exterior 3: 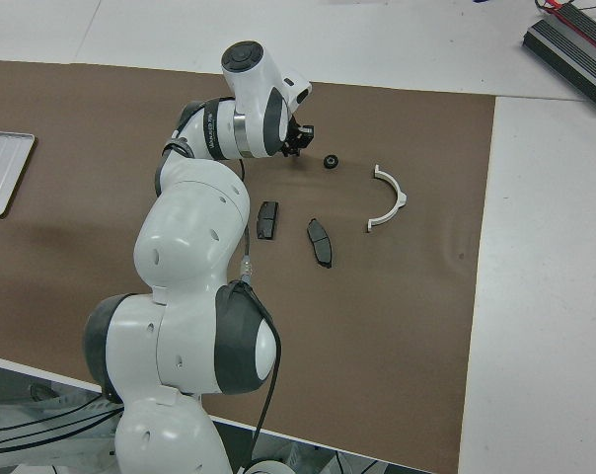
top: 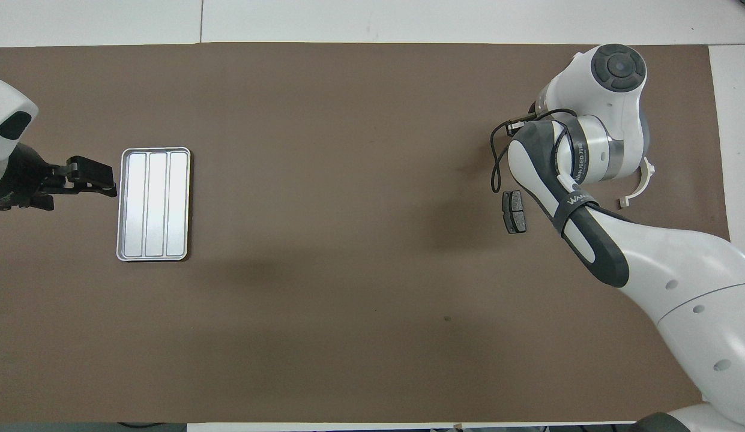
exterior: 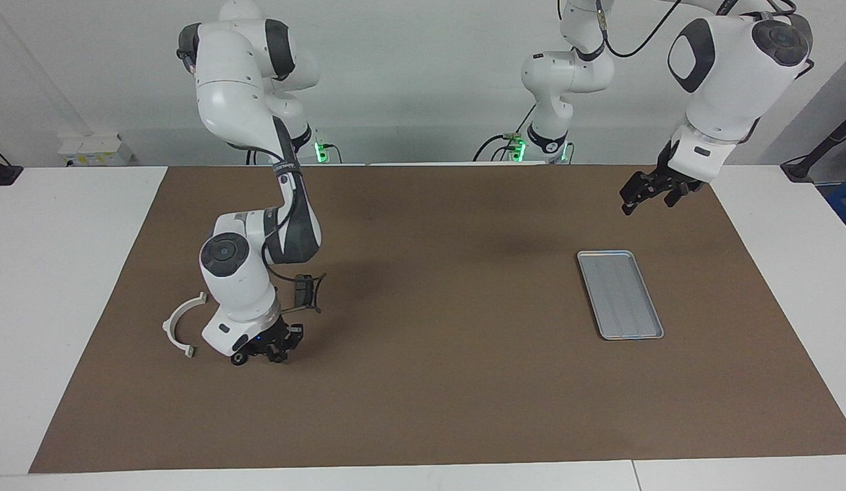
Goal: Place bearing gear from tray to pile
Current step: 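Carry the second bearing beside the first near the white bracket and release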
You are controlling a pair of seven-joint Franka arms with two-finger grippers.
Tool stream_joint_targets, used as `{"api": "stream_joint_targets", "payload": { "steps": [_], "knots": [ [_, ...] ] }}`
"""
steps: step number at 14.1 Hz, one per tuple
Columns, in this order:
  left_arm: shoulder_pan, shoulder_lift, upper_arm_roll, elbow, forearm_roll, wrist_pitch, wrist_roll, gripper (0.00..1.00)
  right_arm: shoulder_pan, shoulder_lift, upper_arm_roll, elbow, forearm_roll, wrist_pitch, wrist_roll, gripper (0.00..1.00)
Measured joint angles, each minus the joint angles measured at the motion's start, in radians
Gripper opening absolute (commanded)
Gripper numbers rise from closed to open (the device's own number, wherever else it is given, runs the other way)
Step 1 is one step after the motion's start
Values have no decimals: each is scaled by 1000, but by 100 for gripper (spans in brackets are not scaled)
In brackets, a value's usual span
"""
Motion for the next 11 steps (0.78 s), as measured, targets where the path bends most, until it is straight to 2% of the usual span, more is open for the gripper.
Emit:
{"api": "stream_joint_targets", "payload": {
  "steps": [3, 4, 5, 11],
  "knots": [
    [0, 0, 0, 0, 0, 0, 0, 100, -5, 5, 1, -37, 0, 66, -1, 0],
    [0, 0, 0, 0, 0, 0, 0, 100, -6, 3, 2, -40, 0, 71, -2, 36],
    [0, 0, 0, 0, 0, 0, 0, 100, -6, 3, 2, -41, 0, 72, -2, 99],
    [0, 0, 0, 0, 0, 0, 0, 100, -4, -19, 8, -41, 0, 52, -2, 100]
  ]
}}
